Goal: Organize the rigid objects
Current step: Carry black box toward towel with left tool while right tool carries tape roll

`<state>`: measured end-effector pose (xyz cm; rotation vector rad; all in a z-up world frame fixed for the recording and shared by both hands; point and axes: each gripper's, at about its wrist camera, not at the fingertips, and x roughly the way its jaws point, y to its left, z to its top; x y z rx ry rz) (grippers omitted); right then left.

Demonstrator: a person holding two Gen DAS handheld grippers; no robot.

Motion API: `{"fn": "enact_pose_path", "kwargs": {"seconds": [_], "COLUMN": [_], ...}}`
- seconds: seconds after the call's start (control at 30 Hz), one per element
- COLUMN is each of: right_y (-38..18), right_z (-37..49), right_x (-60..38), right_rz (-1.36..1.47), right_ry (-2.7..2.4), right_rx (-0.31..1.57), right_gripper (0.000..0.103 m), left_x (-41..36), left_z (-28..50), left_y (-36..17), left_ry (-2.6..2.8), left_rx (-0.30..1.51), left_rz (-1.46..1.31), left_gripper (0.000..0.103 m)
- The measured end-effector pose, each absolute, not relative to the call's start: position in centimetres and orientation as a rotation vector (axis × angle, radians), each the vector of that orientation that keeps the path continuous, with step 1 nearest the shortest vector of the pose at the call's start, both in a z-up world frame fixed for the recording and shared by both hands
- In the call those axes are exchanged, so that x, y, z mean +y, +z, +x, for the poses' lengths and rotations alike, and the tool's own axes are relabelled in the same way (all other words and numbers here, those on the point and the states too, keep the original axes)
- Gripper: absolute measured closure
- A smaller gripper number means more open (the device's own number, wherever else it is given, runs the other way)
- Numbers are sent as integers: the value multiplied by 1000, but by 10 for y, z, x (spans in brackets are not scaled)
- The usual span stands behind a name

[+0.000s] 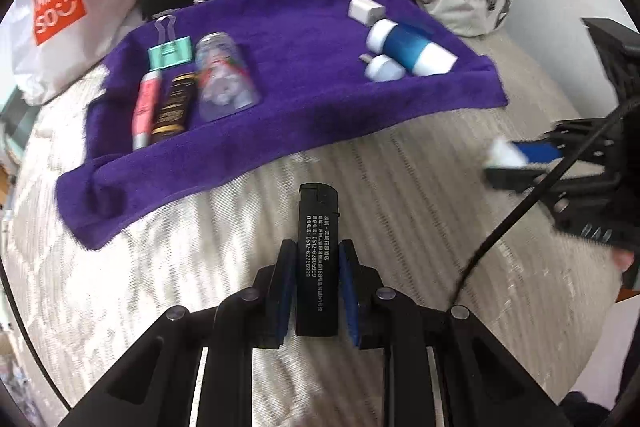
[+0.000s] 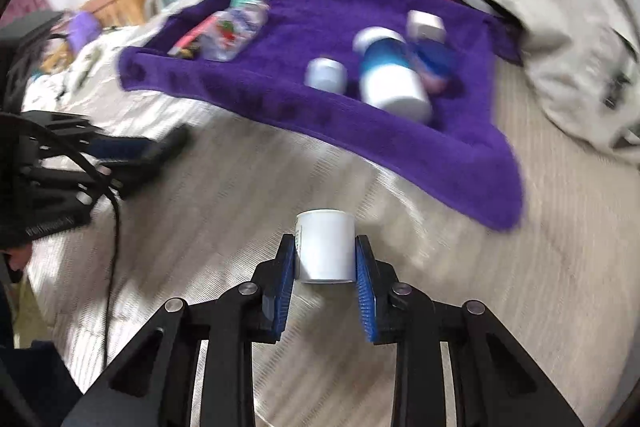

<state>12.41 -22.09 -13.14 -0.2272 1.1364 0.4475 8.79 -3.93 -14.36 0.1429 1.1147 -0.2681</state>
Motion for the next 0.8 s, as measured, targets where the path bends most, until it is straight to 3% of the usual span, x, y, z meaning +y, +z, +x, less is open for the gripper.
{"fn": "enact_pose_path", "kwargs": {"seconds": [0.27, 0.8], "right_y": [-133, -110], "right_z": [118, 114], "right_x": [-222, -238], "right_rz": [-227, -115], "right_ry": [359, 420], "right_rx": [1103, 1096], "right_gripper": [74, 74], "left_x": [-43, -8], "left_z": [86, 88], "left_y": [-145, -120], "left_ry": [-244, -316], "left_rx": [1064, 1065], "left_rz": [188, 9], "left_gripper": [82, 82]}}
